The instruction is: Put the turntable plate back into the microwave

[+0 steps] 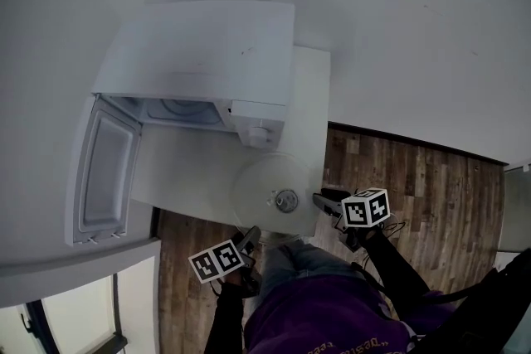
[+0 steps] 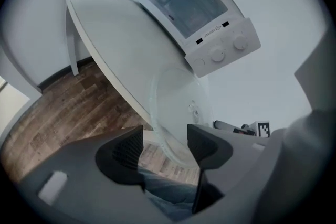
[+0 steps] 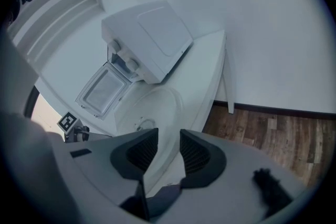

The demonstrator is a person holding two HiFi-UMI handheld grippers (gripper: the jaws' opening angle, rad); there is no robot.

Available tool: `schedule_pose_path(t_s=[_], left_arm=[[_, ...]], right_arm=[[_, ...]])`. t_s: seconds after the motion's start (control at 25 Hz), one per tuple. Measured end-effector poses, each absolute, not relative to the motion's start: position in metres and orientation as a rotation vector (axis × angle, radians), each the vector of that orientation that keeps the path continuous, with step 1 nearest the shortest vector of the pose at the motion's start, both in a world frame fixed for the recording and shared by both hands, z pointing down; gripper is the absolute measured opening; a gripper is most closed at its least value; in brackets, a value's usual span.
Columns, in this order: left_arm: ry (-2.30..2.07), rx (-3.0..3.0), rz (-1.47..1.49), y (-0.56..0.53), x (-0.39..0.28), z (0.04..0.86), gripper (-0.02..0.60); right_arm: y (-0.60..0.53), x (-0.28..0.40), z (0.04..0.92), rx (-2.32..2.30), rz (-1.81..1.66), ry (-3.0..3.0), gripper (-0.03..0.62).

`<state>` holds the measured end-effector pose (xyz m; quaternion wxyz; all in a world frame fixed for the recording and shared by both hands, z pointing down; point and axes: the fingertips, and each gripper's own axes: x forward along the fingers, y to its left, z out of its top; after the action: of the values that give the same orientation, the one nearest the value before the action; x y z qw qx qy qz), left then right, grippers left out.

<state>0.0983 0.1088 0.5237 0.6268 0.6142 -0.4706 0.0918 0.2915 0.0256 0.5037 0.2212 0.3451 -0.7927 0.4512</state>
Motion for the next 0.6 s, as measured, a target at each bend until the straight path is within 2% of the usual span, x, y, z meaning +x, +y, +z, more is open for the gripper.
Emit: schedule_pose_path(t_s=[0.24, 0.48, 0.6], left_arm=[[-1.057, 1.356, 0.142, 0.101, 0.112, 0.531, 0.267], [-1.1, 1.302, 0.107, 0.101, 0.11, 0.537, 0.182], [-1.112, 1.294, 0.06, 0.101, 0.109, 0.535, 0.165]], right_arm=[[0.029, 0.289, 0.511, 0.942, 1.284, -2.161, 0.121], [0.03, 0.287, 0.512, 0.916, 1.302, -2.16, 0.096], [0.031, 0.287, 0.51, 0.908, 1.342, -2.166, 0.089]])
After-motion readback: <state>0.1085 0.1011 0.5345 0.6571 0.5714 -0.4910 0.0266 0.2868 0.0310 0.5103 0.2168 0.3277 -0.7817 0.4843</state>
